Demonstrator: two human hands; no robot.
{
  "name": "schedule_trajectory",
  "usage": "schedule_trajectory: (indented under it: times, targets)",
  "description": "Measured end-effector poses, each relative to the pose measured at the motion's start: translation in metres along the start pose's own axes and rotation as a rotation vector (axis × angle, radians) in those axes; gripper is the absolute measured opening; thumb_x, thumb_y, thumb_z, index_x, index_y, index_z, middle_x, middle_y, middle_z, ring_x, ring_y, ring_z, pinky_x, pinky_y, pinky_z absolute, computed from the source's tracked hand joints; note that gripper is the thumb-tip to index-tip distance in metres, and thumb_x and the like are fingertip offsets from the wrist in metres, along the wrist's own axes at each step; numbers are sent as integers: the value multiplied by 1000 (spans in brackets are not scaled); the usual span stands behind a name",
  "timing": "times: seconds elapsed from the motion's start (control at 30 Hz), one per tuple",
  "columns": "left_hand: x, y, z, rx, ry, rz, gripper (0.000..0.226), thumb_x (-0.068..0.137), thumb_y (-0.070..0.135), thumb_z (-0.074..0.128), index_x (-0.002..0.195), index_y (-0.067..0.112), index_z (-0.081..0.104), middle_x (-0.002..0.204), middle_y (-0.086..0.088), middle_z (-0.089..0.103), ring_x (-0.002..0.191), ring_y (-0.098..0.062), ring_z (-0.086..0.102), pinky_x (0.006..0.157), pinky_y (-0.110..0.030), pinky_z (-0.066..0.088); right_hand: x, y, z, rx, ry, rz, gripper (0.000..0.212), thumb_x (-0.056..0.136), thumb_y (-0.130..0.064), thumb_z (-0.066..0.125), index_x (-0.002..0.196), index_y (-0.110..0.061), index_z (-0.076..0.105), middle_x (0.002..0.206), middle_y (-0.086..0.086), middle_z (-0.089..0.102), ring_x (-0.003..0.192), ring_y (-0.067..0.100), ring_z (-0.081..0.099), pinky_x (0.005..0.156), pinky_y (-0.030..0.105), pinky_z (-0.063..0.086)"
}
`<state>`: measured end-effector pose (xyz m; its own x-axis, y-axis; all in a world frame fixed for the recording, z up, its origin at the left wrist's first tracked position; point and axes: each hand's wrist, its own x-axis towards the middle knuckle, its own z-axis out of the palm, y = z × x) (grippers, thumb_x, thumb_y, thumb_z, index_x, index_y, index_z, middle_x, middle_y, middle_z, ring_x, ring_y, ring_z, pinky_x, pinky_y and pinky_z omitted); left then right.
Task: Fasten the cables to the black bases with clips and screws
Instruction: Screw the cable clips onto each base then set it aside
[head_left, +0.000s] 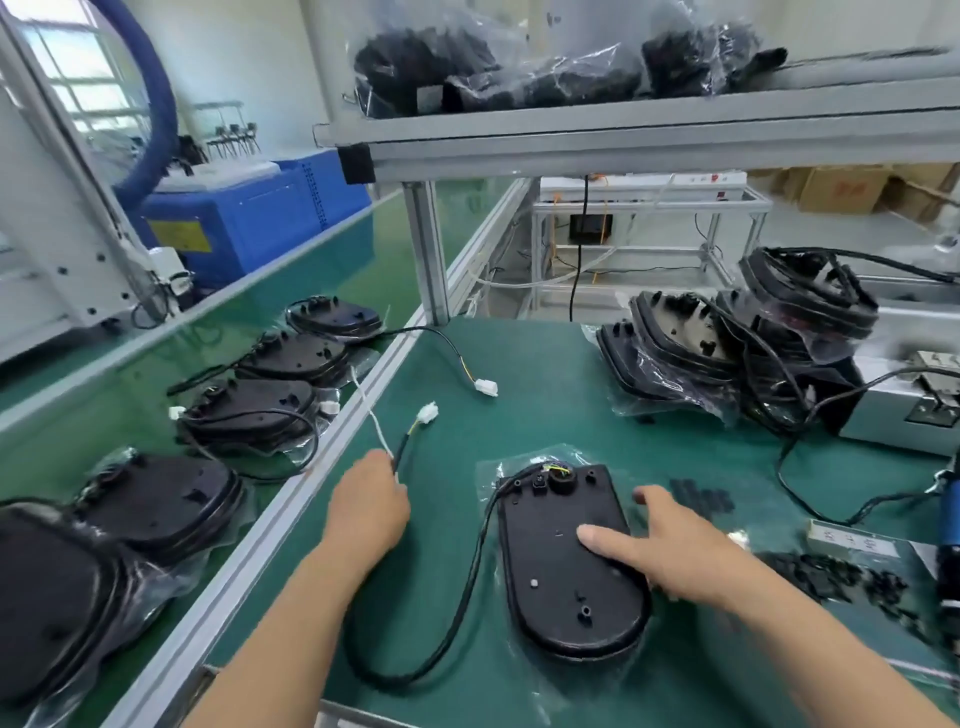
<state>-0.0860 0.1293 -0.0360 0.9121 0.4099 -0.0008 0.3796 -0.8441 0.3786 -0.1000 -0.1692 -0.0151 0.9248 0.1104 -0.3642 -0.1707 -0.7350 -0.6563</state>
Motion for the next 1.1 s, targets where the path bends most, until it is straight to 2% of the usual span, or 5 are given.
schedule_trajectory:
  times: [0.27, 0.43, 0.57, 0.73, 1.1]
  targets:
    - [-17, 29, -2, -288, -60, 61, 25, 98, 28, 45, 101, 18, 67, 104, -6, 66, 104, -28, 54, 90, -36, 46, 9, -43, 10, 489, -48, -135, 62, 73, -53, 77, 84, 4, 56, 70, 6, 59, 61, 18, 50, 61, 30, 32]
    - [-20, 24, -57, -1407, -461, -81, 70, 89, 73, 37, 122, 19, 67, 121, -7, 69, 115, -26, 63, 101, -44, 48, 23, -112, 8, 603, -115, -327, 71, 69, -54, 74, 98, 9, 62, 76, 5, 66, 65, 15, 57, 60, 30, 40]
    - [2, -7, -98, -1624, -158, -80, 46, 88, 24, 66, 128, 3, 57, 119, -16, 68, 110, -34, 65, 90, -45, 56, 44, -181, 35, 626, -107, -481, 45, 88, -48, 68, 100, -4, 69, 89, 10, 74, 77, 19, 62, 72, 36, 48]
    - [58, -77, -126, -1644, 373, -359, 34, 92, 18, 64, 120, 4, 49, 112, -16, 67, 91, -27, 70, 70, -40, 59, 62, -224, 80, 585, -167, -592, 17, 95, -34, 65, 111, -28, 65, 105, -4, 68, 90, 6, 64, 68, 16, 51]
    - [114, -162, -112, -999, 592, -878, 71, 89, 34, 58, 141, -4, 28, 145, -19, 32, 124, -33, 43, 90, -32, 40, 85, -179, 100, 563, -109, -374, 22, 92, -14, 62, 112, -21, 67, 97, -5, 69, 88, 12, 67, 69, 20, 52]
